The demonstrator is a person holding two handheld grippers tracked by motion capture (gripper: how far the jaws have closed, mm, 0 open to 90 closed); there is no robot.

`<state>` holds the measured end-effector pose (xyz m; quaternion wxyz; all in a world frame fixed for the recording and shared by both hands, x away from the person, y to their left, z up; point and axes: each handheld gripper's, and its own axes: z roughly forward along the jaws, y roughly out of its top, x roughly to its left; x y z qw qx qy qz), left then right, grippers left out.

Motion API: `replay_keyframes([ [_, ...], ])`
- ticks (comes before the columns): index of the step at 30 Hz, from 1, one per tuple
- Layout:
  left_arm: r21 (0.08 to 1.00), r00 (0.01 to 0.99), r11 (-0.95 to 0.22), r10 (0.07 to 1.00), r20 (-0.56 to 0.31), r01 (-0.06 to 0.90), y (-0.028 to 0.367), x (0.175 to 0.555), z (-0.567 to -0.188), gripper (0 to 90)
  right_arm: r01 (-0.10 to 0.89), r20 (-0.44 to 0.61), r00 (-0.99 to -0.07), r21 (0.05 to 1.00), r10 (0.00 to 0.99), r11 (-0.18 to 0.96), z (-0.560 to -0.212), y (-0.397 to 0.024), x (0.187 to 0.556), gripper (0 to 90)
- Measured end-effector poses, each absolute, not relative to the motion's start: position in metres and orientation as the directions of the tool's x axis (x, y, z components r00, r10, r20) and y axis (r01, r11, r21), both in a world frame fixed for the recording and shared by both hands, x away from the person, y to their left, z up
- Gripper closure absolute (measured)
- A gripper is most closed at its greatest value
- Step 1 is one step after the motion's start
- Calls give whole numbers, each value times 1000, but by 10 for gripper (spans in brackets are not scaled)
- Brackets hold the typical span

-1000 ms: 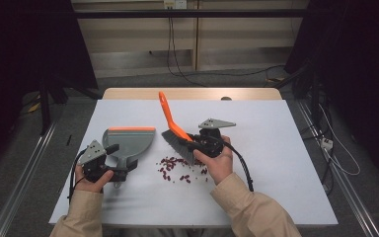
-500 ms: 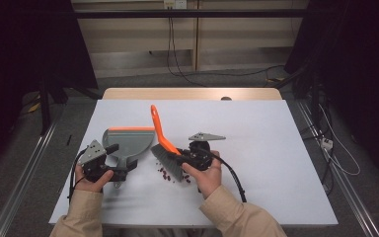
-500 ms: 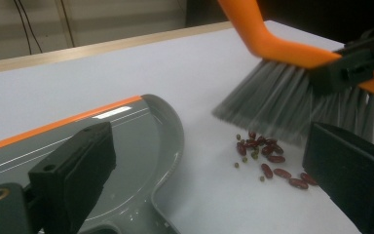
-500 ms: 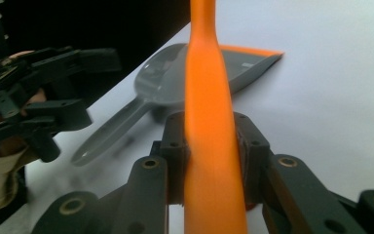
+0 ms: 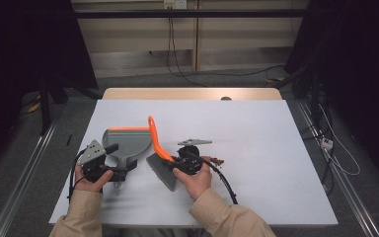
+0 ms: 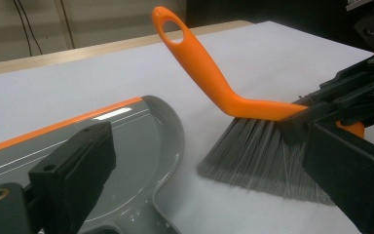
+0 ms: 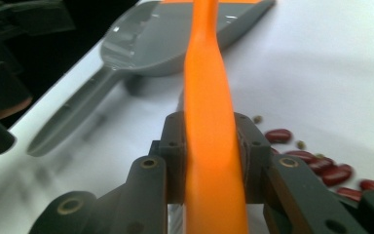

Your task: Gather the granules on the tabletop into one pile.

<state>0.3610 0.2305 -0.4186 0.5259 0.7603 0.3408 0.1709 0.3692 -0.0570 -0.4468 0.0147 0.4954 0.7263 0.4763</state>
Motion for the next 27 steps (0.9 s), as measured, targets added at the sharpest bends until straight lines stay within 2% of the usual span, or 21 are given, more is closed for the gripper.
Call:
replay_keyframes([
  [6,915,710,-218,697,-97,340,229,361,-419,52,731,441,-470,680,765,58,-448,-64,373,699],
  [27,915,712,-218,696,-97,339,228,361,-419,52,740,413,-407,672,815,29,-445,-100,369,698],
])
